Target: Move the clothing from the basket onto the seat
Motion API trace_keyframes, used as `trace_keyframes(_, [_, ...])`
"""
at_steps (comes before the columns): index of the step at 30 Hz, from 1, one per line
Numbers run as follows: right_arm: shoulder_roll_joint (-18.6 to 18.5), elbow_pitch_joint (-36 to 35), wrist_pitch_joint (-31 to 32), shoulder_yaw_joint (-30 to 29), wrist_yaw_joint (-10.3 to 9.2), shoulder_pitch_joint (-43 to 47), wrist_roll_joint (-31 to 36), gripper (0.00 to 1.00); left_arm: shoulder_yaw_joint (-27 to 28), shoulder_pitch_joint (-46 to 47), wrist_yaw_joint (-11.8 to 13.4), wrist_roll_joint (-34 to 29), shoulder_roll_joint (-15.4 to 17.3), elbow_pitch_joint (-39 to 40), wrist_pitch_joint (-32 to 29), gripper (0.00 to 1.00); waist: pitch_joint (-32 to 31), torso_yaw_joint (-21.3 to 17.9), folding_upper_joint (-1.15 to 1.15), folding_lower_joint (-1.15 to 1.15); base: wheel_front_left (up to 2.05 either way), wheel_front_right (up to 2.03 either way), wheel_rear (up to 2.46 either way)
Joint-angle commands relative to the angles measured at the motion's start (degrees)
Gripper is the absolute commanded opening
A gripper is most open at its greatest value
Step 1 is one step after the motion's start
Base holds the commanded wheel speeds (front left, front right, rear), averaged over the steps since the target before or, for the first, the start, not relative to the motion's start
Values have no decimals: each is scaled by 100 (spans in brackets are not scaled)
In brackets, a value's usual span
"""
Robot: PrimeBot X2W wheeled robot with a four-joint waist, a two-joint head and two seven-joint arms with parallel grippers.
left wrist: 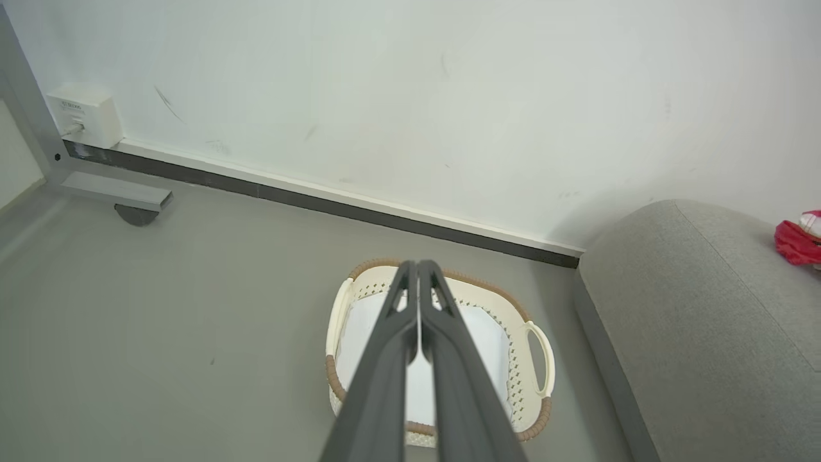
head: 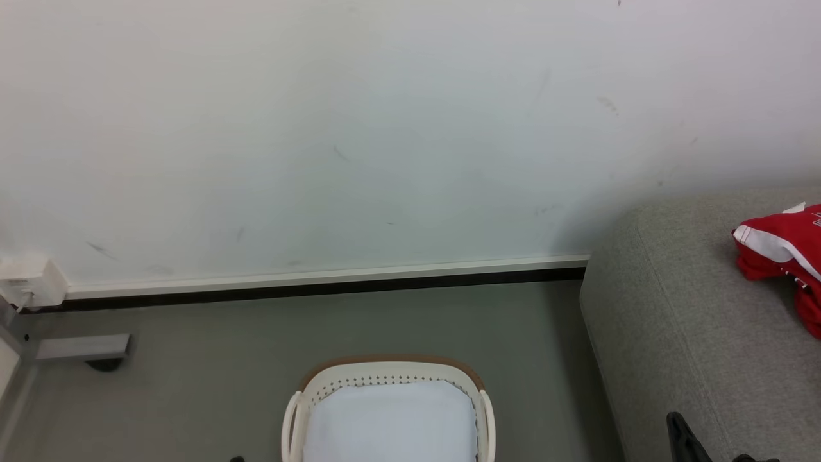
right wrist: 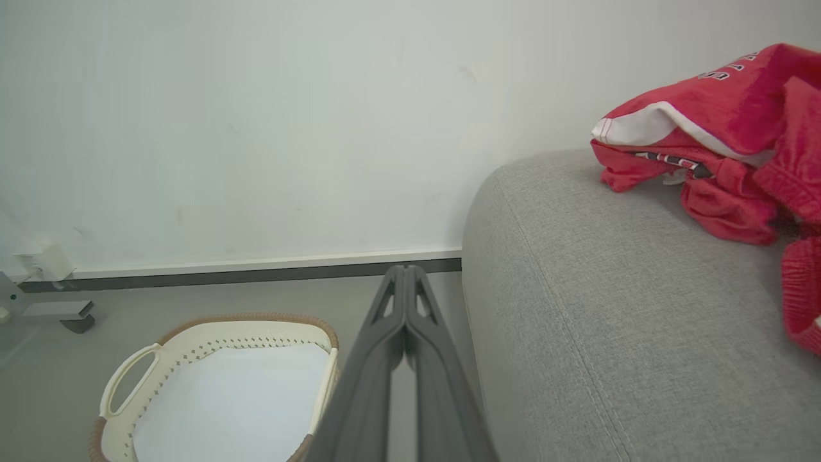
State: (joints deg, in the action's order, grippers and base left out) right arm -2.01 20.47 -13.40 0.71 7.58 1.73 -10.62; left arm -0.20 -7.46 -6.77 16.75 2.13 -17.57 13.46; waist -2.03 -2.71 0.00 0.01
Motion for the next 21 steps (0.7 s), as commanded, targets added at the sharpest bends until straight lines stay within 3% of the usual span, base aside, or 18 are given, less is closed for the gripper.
trace_keyframes(1, [-31, -105, 55, -52, -1, -122, -306, 0, 54, 137, -7, 307, 22, 96, -63, 0, 3, 6, 0, 0, 0, 0, 0])
trace_keyframes(21, [-51, -270, 553, -221, -3, -302, -2373, 0, 213, 467, -26, 2211, 41, 182, -563, 0, 40, 51, 0, 0, 0, 0, 0])
